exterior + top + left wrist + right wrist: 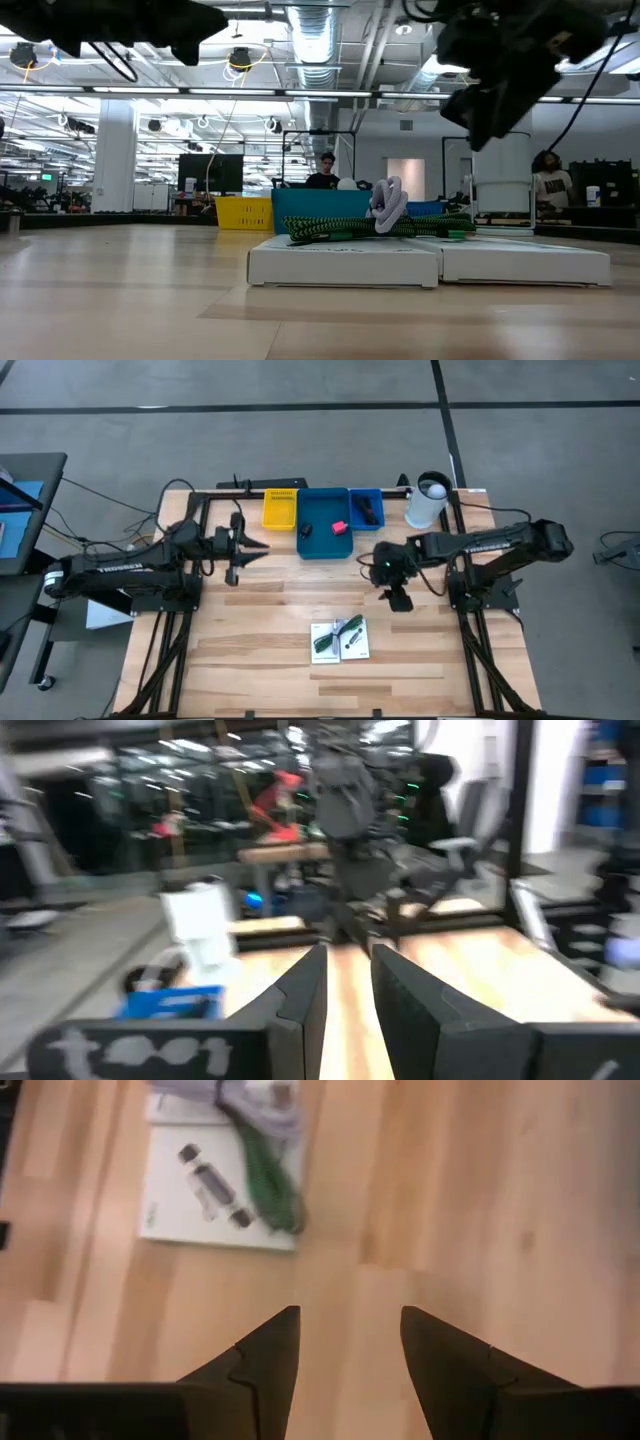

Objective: Pick and place items into bin
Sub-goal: Put the white charger cable into the blue basket

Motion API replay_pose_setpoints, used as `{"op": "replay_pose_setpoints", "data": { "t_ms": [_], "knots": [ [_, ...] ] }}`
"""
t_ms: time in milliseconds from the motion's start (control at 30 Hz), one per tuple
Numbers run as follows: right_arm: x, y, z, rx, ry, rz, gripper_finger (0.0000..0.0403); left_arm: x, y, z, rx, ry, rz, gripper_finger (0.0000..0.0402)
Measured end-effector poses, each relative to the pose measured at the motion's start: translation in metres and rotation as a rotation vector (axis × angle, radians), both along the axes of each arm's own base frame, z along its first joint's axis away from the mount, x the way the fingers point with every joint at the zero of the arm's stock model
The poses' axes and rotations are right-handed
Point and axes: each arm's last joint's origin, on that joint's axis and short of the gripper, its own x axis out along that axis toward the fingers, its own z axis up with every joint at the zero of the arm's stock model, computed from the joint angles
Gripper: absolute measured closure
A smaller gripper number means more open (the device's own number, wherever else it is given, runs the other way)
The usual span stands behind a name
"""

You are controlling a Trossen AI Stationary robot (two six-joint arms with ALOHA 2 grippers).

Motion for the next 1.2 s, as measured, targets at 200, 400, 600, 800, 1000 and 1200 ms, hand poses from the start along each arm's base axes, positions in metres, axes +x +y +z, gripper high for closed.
{"op": "replay_pose_setpoints", "data": {
  "t_ms": [200, 400, 600, 800, 1000, 1200],
  "knots": [
    [-0.010, 0.018, -0.013, 0.041, -0.065, 0.005, 0.0234, 0.004, -0.015, -0.007, -0.033, 0.049, -0.162, 0.0331],
    [0.000, 0.035, -0.022, 0.090, -0.133, 0.006, 0.0234, 0.006, -0.026, -0.007, -0.014, 0.045, -0.217, 0.0331],
    [0.023, 0.055, -0.034, 0.113, -0.247, 0.073, 0.0234, 0.006, -0.029, -0.009, -0.028, 0.065, -0.233, 0.0331],
    [0.048, 0.070, -0.026, 0.055, -0.268, 0.197, 0.0234, 0.006, -0.028, -0.018, -0.051, 0.163, -0.227, 0.0331],
    [0.067, 0.086, -0.005, -0.149, -0.252, 0.326, 0.0234, 0.006, -0.028, -0.019, -0.055, 0.177, -0.226, 0.0331],
    [0.079, 0.107, 0.006, -0.379, -0.261, 0.548, 0.0234, 0.006, -0.028, -0.020, 0.011, 0.169, -0.213, 0.0331]
  ]
}}
